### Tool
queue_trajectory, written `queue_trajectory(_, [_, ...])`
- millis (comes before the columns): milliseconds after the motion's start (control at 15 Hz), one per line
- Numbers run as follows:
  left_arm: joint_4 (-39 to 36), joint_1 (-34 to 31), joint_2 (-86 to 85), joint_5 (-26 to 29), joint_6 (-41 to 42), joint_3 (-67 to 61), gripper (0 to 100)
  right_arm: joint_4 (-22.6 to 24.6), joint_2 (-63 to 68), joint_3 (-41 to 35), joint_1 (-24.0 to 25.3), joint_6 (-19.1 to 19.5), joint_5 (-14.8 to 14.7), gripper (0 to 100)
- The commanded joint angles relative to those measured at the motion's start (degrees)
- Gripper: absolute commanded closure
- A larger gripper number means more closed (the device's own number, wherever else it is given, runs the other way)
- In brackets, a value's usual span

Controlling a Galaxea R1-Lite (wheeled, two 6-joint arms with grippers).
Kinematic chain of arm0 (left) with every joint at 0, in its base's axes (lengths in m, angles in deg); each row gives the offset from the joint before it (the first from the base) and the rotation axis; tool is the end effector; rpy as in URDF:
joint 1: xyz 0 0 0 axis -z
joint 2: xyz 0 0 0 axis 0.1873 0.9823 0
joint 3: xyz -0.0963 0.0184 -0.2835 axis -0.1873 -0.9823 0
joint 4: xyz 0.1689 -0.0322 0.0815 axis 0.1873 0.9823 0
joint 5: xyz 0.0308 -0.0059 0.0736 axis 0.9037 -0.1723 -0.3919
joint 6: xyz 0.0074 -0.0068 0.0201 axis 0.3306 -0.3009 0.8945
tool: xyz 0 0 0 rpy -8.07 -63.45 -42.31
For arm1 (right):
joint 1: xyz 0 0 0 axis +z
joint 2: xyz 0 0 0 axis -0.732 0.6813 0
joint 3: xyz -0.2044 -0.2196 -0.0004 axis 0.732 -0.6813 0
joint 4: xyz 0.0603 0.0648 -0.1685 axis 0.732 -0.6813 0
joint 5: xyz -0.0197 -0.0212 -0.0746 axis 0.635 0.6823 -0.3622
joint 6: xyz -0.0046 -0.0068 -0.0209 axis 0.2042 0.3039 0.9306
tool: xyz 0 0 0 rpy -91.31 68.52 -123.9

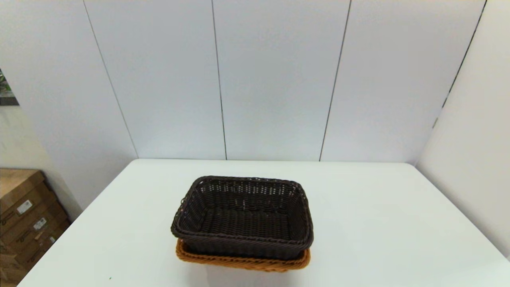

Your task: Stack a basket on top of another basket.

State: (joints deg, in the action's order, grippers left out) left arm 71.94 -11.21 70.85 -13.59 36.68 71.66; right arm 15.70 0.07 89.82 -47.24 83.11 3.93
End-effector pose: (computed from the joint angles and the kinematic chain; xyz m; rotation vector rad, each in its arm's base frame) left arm -0.0270 -0.0002 0.0760 -0.0026 0.0733 0.0086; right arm -0.0292 0.0004 0.0775 -0.0489 0.1007 0.0102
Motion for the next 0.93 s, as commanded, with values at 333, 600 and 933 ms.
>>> queue_trajectory(333, [0.0, 0.0, 0.1, 0.0, 0.0, 0.0, 0, 4.1, -0.1, -1.8, 0.0, 1.2, -0.2, 0])
queue_trajectory(600, [0.0, 0.0, 0.1, 0.0, 0.0, 0.0, 0, 6.5, -0.1, -2.9, 0.0, 0.9, 0.1, 0])
queue_trajectory(933, [0.0, 0.0, 0.1, 0.0, 0.0, 0.0, 0, 9.6, 0.0, -4.0, 0.0, 0.9, 0.3, 0])
